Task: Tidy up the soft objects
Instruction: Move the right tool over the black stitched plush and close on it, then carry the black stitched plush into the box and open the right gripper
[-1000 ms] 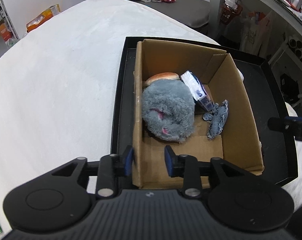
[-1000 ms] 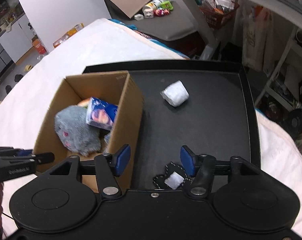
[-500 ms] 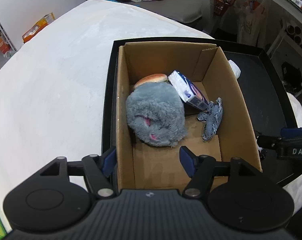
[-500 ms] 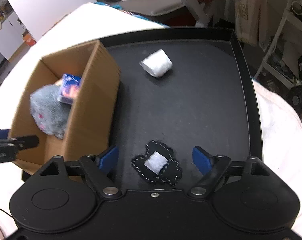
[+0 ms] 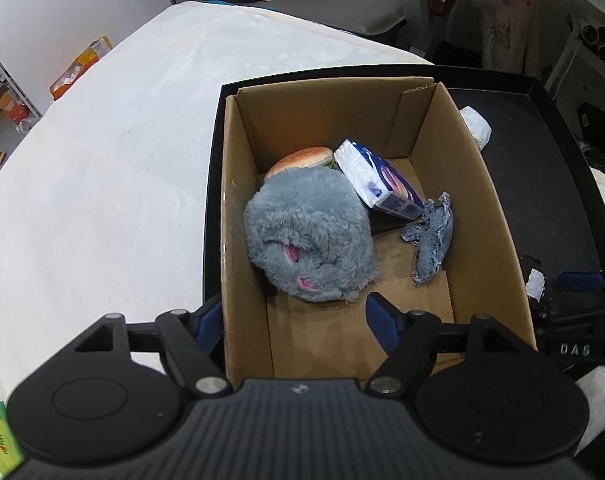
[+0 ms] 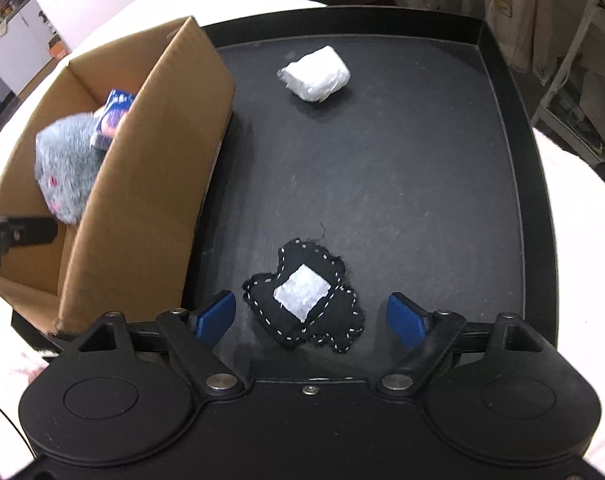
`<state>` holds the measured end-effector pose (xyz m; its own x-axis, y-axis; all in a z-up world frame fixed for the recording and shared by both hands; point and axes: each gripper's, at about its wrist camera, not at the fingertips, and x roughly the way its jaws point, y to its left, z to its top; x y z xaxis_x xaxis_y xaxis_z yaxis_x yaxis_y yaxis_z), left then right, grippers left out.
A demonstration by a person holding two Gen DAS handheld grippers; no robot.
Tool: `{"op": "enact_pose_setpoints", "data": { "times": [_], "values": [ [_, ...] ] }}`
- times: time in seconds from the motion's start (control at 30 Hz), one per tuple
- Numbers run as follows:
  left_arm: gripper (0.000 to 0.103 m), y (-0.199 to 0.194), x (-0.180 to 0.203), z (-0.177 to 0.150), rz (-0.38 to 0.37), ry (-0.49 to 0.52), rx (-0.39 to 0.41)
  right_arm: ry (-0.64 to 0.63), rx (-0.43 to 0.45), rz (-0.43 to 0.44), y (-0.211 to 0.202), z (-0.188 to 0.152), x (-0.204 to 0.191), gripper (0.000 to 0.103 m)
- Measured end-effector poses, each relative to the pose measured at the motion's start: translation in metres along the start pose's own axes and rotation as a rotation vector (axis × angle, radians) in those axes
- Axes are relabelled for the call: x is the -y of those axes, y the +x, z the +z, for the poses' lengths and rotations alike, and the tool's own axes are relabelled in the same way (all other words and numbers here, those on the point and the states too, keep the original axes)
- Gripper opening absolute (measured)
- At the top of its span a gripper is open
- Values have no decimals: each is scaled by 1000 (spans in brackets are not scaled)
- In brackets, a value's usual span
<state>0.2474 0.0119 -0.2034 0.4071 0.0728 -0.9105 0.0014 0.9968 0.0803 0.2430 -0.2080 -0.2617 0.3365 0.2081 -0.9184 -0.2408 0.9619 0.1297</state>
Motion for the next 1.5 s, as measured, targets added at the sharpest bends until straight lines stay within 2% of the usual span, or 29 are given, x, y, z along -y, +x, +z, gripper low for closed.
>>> {"op": "enact_pose_setpoints", "data": {
  "times": [0.2, 0.27, 0.37, 0.4, 0.43, 0.53, 0.9, 1.5],
  "values": [
    [75, 2, 5, 2, 26, 9, -7, -20, 5, -7, 3, -6, 4, 82],
    [75, 3, 7, 2, 31, 12, -9, -29, 13, -18, 4, -6, 4, 79],
    [76, 4, 7, 3, 35, 12, -13, -45, 28, -42, 2, -5, 7, 61],
    [76, 4, 7, 3, 36, 11, -14, -48, 30, -48, 1, -4, 8, 49],
    [76, 4, 7, 3, 37, 10, -16, -47, 30, -49, 0, -2, 11, 43],
    [76, 3, 8, 3, 38, 9, -17, -11, 25, -26, -1, 3, 22, 34],
    [76, 6, 5, 2, 23, -6, -23, 17, 21, -43, -3, 1, 33, 31],
    [76, -1, -7, -1, -7, -37, -4, -19, 66, -69, -31, 17, 19, 31]
  ]
}}
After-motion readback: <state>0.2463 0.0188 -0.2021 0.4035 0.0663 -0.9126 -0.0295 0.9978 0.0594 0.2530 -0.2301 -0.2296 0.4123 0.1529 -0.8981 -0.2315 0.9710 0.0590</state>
